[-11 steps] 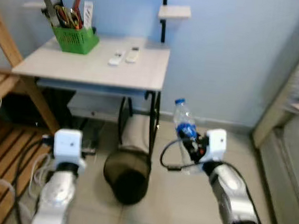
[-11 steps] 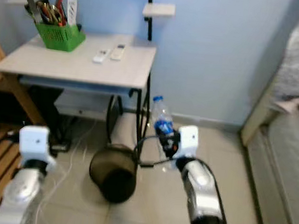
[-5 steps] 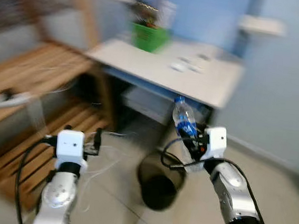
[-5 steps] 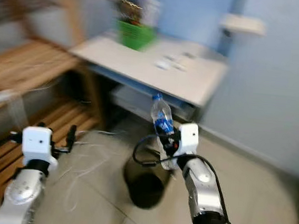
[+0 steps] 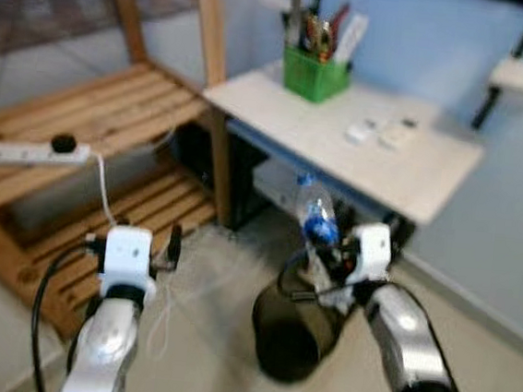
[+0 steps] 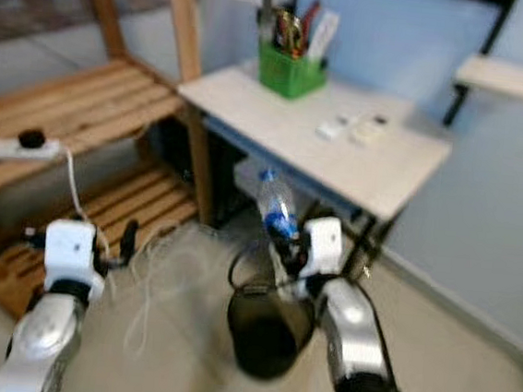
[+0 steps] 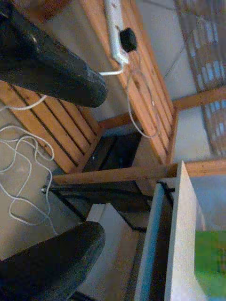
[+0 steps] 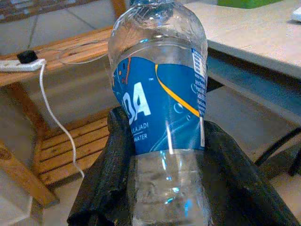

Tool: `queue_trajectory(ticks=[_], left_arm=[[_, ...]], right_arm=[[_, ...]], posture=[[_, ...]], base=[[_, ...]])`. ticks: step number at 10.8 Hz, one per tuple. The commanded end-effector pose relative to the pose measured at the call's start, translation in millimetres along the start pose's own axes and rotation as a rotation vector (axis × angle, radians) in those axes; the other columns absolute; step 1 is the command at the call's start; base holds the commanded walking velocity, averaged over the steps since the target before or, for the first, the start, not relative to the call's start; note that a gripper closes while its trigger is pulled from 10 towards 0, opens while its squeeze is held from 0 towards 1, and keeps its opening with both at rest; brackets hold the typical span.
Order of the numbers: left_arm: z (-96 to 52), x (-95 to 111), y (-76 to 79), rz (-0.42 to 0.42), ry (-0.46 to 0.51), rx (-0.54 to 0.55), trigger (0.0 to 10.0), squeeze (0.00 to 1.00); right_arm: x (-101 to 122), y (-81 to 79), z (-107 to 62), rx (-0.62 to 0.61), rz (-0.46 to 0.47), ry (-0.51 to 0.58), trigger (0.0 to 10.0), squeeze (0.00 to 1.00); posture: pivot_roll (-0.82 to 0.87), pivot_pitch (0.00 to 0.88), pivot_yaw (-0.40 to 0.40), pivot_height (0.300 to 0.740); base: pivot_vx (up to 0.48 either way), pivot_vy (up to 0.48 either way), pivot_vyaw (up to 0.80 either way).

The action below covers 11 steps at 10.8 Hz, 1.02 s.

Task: Clean up the room

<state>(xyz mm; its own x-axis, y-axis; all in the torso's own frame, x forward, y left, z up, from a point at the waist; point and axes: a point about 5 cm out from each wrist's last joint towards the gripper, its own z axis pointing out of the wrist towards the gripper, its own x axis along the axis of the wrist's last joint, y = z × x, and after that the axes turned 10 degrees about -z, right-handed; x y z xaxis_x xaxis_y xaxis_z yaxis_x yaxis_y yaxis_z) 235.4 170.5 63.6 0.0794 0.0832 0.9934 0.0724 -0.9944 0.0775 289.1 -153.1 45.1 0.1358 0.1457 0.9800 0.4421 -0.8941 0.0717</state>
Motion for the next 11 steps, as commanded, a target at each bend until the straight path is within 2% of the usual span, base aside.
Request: queue_trajectory(ticks=[1, 2, 3, 4, 5, 6, 8, 10, 11], left_arm=[[0.9, 2.6, 0.7, 0.009, 0.006, -0.002, 10.0, 0.00], [1.1, 0.7, 1.1, -0.002, -0.006, -0.005, 10.0, 0.00], [1.2, 1.8, 8.6, -0.001, -0.007, -0.066, 10.0, 0.00], [4.0, -1.9, 15.7, -0.013, -0.055, -0.107, 10.0, 0.00], [7.4, -14.5, 36.0, 0.012, -0.167, -0.220, 10.0, 0.00], [7.3, -17.9, 50.5, 0.083, -0.216, -0.322, 10.0, 0.00], [-1.3, -19.0, 45.0, 0.046, -0.284, -0.389, 10.0, 0.00], [-13.8, -17.9, 42.5, 0.029, -0.338, -0.436, 10.0, 0.00], [-29.5, -22.2, 46.4, -0.042, -0.386, -0.470, 10.0, 0.00]], right_arm=[[8.3, 3.7, 3.3, -0.018, -0.017, 0.028, 10.0, 0.00], [2.9, 6.3, 4.1, -0.051, -0.033, -0.022, 10.0, 0.00], [-7.2, 6.9, 3.3, -0.055, -0.080, -0.107, 10.0, 0.00], [-15.7, 3.2, 2.4, -0.030, -0.098, -0.155, 10.0, 0.00], [-30.5, -7.6, 4.8, 0.011, -0.056, -0.221, 10.0, 0.00], [-46.3, -20.3, 5.5, 0.041, -0.057, -0.299, 10.0, 0.00], [-60.2, -32.7, 5.1, 0.019, -0.104, -0.371, 10.0, 0.00], [-71.4, -50.6, 5.3, 0.065, -0.123, -0.435, 10.0, 0.00], [-72.5, -60.9, 8.3, 0.092, -0.125, -0.450, 10.0, 0.00]], posture=[[-0.10, 0.000, 0.086, 0.740], [-0.10, 0.000, 0.087, 0.740], [-0.09, 0.000, 0.086, 0.740], [-0.08, 0.000, 0.077, 0.740], [-0.05, 0.000, 0.071, 0.740], [-0.02, 0.000, 0.069, 0.740], [0.01, 0.006, 0.080, 0.740], [0.06, 0.037, 0.077, 0.740], [0.08, 0.060, 0.069, 0.740]], base=[[0.337, -0.337, 0.00], [0.000, 0.000, 0.00], [0.000, 0.000, 0.00], [0.000, 0.000, 0.00], [0.000, 0.000, 0.00], [0.000, 0.000, 0.00], [0.000, 0.000, 0.00], [0.000, 0.000, 0.00], [0.000, 0.000, 0.00]])
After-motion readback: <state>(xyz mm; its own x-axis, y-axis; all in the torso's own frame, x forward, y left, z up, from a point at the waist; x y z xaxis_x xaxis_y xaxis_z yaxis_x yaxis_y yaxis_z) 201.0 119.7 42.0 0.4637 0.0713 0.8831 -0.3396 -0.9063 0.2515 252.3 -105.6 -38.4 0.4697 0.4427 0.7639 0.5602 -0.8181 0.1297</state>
